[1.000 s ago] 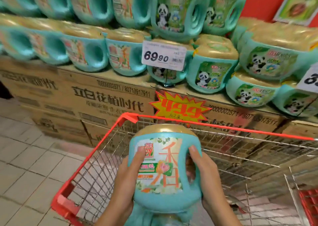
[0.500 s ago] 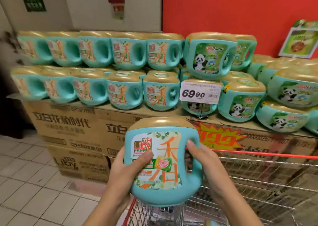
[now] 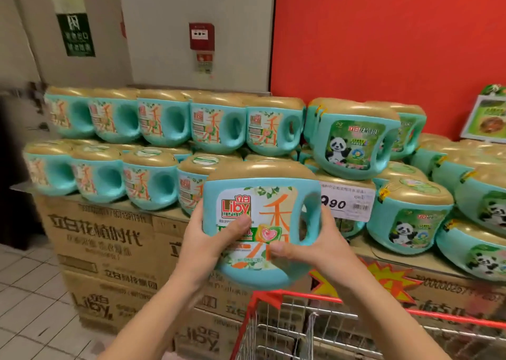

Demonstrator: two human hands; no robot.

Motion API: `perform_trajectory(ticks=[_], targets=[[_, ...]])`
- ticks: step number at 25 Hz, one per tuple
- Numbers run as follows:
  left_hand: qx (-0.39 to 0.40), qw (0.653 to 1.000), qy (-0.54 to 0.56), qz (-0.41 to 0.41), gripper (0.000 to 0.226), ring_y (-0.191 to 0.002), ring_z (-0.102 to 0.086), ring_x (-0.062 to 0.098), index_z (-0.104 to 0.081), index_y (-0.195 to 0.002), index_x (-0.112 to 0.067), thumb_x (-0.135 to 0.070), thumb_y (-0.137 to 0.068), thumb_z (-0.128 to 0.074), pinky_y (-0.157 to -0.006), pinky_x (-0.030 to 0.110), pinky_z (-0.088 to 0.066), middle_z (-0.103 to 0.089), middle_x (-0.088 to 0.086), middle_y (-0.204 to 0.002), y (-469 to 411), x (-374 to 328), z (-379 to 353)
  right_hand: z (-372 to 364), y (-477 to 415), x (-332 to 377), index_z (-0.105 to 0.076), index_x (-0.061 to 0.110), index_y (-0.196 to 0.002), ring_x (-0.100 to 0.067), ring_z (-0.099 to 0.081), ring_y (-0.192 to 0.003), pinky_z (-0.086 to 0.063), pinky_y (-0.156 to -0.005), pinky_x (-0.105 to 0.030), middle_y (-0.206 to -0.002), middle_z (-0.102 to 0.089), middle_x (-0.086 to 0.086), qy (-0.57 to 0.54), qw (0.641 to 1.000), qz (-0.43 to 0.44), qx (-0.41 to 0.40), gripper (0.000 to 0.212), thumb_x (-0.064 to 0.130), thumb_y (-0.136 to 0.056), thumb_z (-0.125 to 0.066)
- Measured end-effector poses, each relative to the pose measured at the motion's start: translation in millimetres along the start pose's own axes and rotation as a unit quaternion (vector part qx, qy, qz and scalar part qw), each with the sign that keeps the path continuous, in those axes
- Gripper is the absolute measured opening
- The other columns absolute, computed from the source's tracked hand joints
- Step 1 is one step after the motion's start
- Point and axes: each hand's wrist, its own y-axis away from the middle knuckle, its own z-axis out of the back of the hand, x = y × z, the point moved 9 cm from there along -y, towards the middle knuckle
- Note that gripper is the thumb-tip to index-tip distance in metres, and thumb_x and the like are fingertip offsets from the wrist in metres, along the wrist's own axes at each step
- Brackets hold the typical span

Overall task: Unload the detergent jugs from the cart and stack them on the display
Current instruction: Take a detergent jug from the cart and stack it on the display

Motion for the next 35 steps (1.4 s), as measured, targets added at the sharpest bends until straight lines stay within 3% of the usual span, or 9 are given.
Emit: perform_trajectory(ticks=[4,7,10,12,15,19,24,30,35], targets=[[0.092,0.983,-0.156,-0.017,0.101,-0.098,-0.070,0.007,-0.044,-0.129,-0.034,-0.040,-0.039,-0.090,-0.075,0.022,-0.057,-0.072,-0.011,-0.110,-68.8,-32.2,-6.4,12.0,-57.8,30.3,-0.045,0.026,-0.129,-0.014,-0.062,-0.113,-0.050,-0.098,-0.044,-0.123,-0.063,0.006,0.013,0.997,0.057,-0.056,0.106,0.043,-0.036,-0.092],[0.082,0.977,-0.188,-0.053,0.097,-0.095,-0.069,0.002,-0.050,-0.121,-0.040,-0.046,-0.033,-0.091,-0.075,0.020,-0.056,-0.072,-0.018,-0.104,-122.5,-48.1,-2.4,17.8,-100.9,47.3,-0.043,0.029,-0.132,-0.014,-0.057,-0.120,-0.047,-0.101,-0.045,-0.129,-0.059,0.008,0.027,0.990,0.096,-0.099,0.111,0.047,-0.035,-0.094],[0.065,0.976,-0.192,-0.076,0.097,-0.097,-0.067,-0.001,-0.053,-0.117,-0.043,-0.054,-0.029,-0.093,-0.077,0.020,-0.055,-0.071,-0.020,-0.105,-171.4,-47.7,3.0,21.0,-143.9,62.9,-0.039,0.049,-0.124,0.011,-0.052,-0.113,-0.048,-0.094,-0.024,-0.122,-0.053,0.033,0.066,0.980,0.142,-0.120,0.096,0.042,-0.046,-0.093],[0.057,0.974,-0.201,-0.093,0.104,-0.099,-0.063,-0.004,-0.051,-0.120,-0.042,-0.057,-0.026,-0.091,-0.077,0.018,-0.053,-0.068,-0.021,-0.106,-201.5,-46.1,4.8,21.4,-172.3,64.3,-0.028,0.056,-0.128,0.023,-0.042,-0.109,-0.036,-0.093,-0.009,-0.113,-0.034,0.054,0.111,0.976,0.141,-0.124,0.099,0.040,-0.054,-0.092],[0.041,0.972,-0.202,-0.112,0.111,-0.106,-0.060,0.000,-0.047,-0.126,-0.035,-0.052,-0.027,-0.092,-0.085,0.025,-0.052,-0.064,-0.017,-0.114,-237.4,-37.4,7.2,23.8,-208.3,52.7,-0.013,0.046,-0.143,0.002,-0.031,-0.129,-0.031,-0.109,-0.028,-0.133,-0.031,0.033,0.148,0.974,0.119,-0.122,0.115,0.038,-0.059,-0.090],[0.069,0.971,-0.203,-0.108,0.117,-0.097,-0.052,-0.016,-0.043,-0.132,-0.036,-0.055,-0.026,-0.089,-0.066,0.004,-0.045,-0.059,-0.028,-0.110,-265.8,-16.6,3.7,29.1,-229.4,31.7,-0.008,0.033,-0.152,-0.015,-0.027,-0.143,-0.028,-0.117,-0.048,-0.158,-0.025,0.007,0.164,0.968,0.096,-0.166,0.125,0.036,-0.058,-0.091],[0.107,0.970,-0.194,-0.100,0.113,-0.103,-0.055,-0.010,-0.038,-0.141,-0.034,-0.039,-0.042,-0.094,-0.074,0.007,-0.045,-0.060,-0.024,-0.114,-281.9,7.0,-6.4,38.0,-233.7,6.8,-0.009,0.031,-0.153,-0.012,-0.029,-0.141,-0.030,-0.115,-0.039,-0.157,-0.028,0.006,0.146,0.966,0.082,-0.196,0.123,0.036,-0.061,-0.090],[0.131,0.970,-0.193,-0.073,0.112,-0.125,-0.052,0.015,-0.030,-0.149,-0.030,-0.031,-0.055,-0.091,-0.105,0.039,-0.046,-0.055,-0.006,-0.137,-294.0,18.9,-15.5,45.8,-230.8,-0.8,-0.019,0.030,-0.150,-0.005,-0.037,-0.131,-0.036,-0.106,-0.029,-0.144,-0.036,0.018,0.112,0.965,0.080,-0.222,0.111,0.030,-0.064,-0.088],[0.148,0.969,-0.186,-0.064,0.117,-0.116,-0.050,0.005,-0.027,-0.149,-0.033,-0.045,-0.049,-0.085,-0.082,0.014,-0.043,-0.053,-0.013,-0.132,-293.6,23.0,-21.0,49.8,-230.8,0.9,-0.022,0.033,-0.147,-0.012,-0.041,-0.131,-0.038,-0.107,-0.035,-0.144,-0.042,0.007,0.153,0.958,0.077,-0.229,0.103,0.037,-0.066,-0.087]])
